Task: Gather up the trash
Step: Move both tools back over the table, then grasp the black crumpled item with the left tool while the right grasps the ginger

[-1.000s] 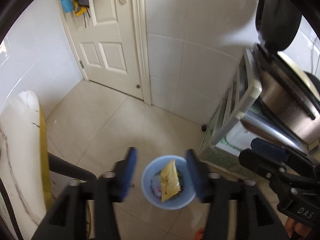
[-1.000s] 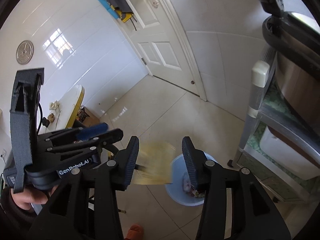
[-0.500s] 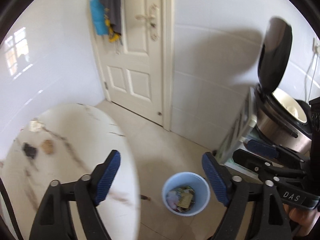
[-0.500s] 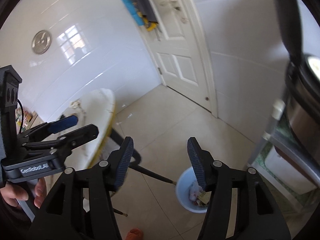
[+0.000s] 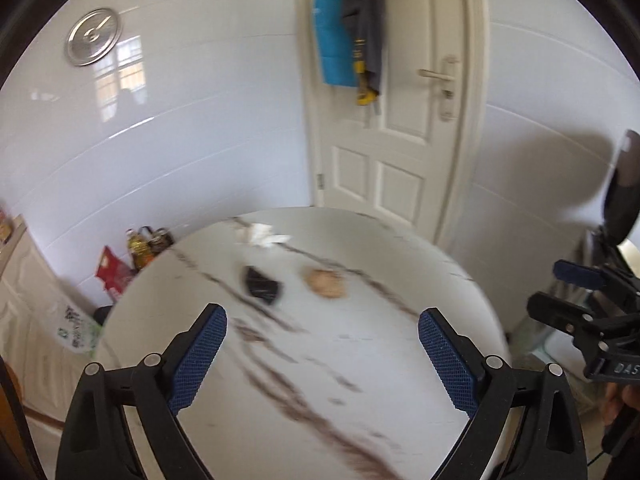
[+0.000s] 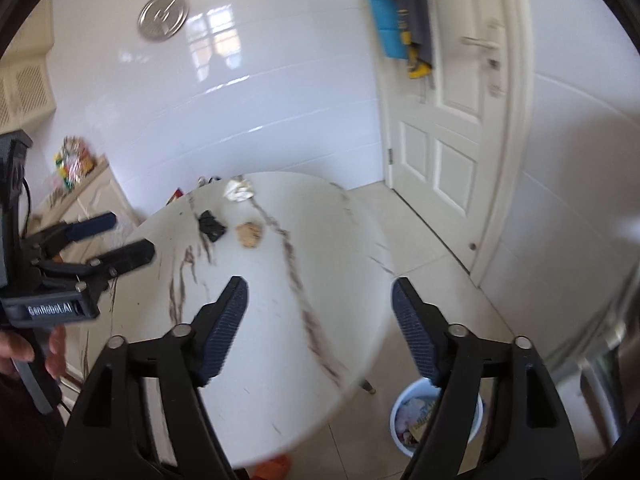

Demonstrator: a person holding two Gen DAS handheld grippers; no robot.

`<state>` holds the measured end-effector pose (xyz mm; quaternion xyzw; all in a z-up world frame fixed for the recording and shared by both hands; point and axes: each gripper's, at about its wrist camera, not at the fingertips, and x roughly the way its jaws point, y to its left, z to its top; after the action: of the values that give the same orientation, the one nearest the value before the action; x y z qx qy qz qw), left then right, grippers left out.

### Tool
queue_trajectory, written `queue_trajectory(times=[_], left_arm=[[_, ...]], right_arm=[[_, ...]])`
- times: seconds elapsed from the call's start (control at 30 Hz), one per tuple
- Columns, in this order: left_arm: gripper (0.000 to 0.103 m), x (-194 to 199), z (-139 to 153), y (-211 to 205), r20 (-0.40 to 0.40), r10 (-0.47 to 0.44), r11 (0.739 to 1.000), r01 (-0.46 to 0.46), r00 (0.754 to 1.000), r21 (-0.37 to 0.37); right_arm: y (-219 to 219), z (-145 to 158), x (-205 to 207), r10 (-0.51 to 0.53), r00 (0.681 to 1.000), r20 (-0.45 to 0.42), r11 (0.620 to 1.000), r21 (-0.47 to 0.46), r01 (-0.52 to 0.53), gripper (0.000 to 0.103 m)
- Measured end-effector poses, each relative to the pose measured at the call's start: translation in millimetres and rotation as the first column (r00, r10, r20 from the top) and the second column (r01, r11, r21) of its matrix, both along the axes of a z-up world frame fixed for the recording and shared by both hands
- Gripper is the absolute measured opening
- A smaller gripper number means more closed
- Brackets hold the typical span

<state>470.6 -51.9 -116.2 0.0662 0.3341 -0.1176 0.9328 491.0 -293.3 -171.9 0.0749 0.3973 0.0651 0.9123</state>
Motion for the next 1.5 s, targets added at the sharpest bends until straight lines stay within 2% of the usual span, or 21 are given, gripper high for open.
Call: queue_trajectory(times=[0.13, 0.3, 0.53, 0.63, 0.67, 0.73, 0.8, 0.93, 0.97, 1.0, 1.1, 1.23, 1.27, 1.3, 1.37, 1.4, 1.43, 1.5], left_arm=[[0.095, 25, -9, 39, -0.062, 0.049, 0.999, -0.050, 0.997, -0.010], [0.096, 59, -25, 62, -0.142, 0.065, 0.997, -0.069, 0.988, -0.023], [0.095, 117, -62, 64, -0.274, 0.050, 0.996, -0.067, 0.960, -0.052], [0.095, 128, -69, 58, -0.294, 0.050, 0.997, -0.066, 0.955, -0.046], [0.095, 132, -72, 53, -0.299, 0.048, 0.997, -0.064, 0.953, -0.044], [0.095, 141, -75, 60, -0.307, 0.042, 0.997, -0.057, 0.951, -0.042], [0.095, 155, -75, 59, -0.312, 0.044, 0.998, -0.056, 0.949, -0.030], [0.095, 168, -71, 55, -0.311, 0.048, 0.998, -0.056, 0.949, -0.015], [0.096, 177, -74, 51, -0.313, 0.047, 0.998, -0.054, 0.949, -0.013], [0.095, 180, -77, 47, -0.313, 0.049, 0.999, -0.053, 0.949, -0.006], [0.095, 195, -86, 36, -0.313, 0.063, 0.998, -0.061, 0.948, 0.016], [0.094, 212, -99, 29, -0.323, 0.067, 0.998, -0.061, 0.944, 0.026], [0.090, 216, -103, 27, -0.327, 0.072, 0.997, -0.066, 0.942, 0.031], [0.079, 218, -105, 26, -0.329, 0.074, 0.997, -0.067, 0.941, 0.033], [0.064, 223, -109, 24, -0.343, 0.050, 0.999, -0.052, 0.938, 0.004], [0.044, 224, -109, 23, -0.350, 0.043, 0.999, -0.049, 0.936, -0.007], [0.039, 225, -110, 22, -0.353, 0.034, 0.999, -0.041, 0.935, -0.014], [0.035, 223, -108, 19, -0.341, 0.038, 0.999, -0.040, 0.939, 0.001]], right_arm=[[49, -12, 40, 0.065, 0.997, -0.045, 0.997, -0.035, -0.066, 0.084], [91, -50, 94, 0.127, 0.982, -0.138, 0.989, -0.064, -0.137, 0.084], [116, -100, 156, 0.151, 0.962, -0.228, 0.979, -0.100, -0.178, 0.084], [117, -115, 172, 0.157, 0.957, -0.245, 0.977, -0.106, -0.187, 0.084], [117, -120, 178, 0.167, 0.953, -0.253, 0.975, -0.105, -0.198, 0.079], [117, -124, 182, 0.176, 0.951, -0.253, 0.973, -0.101, -0.207, 0.077], [117, -128, 186, 0.199, 0.946, -0.255, 0.969, -0.096, -0.229, 0.065], [118, -134, 192, 0.246, 0.935, -0.257, 0.958, -0.080, -0.274, 0.051], [119, -134, 192, 0.265, 0.932, -0.249, 0.954, -0.072, -0.291, 0.033], [120, -133, 191, 0.282, 0.927, -0.246, 0.949, -0.070, -0.307, 0.030], [119, -131, 185, 0.287, 0.924, -0.253, 0.942, -0.100, -0.320, 0.030], [97, -123, 176, 0.272, 0.934, -0.232, 0.956, -0.042, -0.289, 0.030], [92, -121, 173, 0.265, 0.937, -0.226, 0.959, -0.035, -0.280, 0.030], [87, -119, 171, 0.258, 0.941, -0.219, 0.962, -0.035, -0.272, 0.030], [78, -115, 165, 0.250, 0.945, -0.211, 0.966, -0.018, -0.259, 0.030], [75, -113, 163, 0.247, 0.946, -0.208, 0.967, -0.009, -0.255, 0.030], [72, -112, 161, 0.244, 0.948, -0.205, 0.968, -0.004, -0.250, 0.030], [66, -109, 154, 0.236, 0.951, -0.200, 0.971, -0.001, -0.241, 0.030]])
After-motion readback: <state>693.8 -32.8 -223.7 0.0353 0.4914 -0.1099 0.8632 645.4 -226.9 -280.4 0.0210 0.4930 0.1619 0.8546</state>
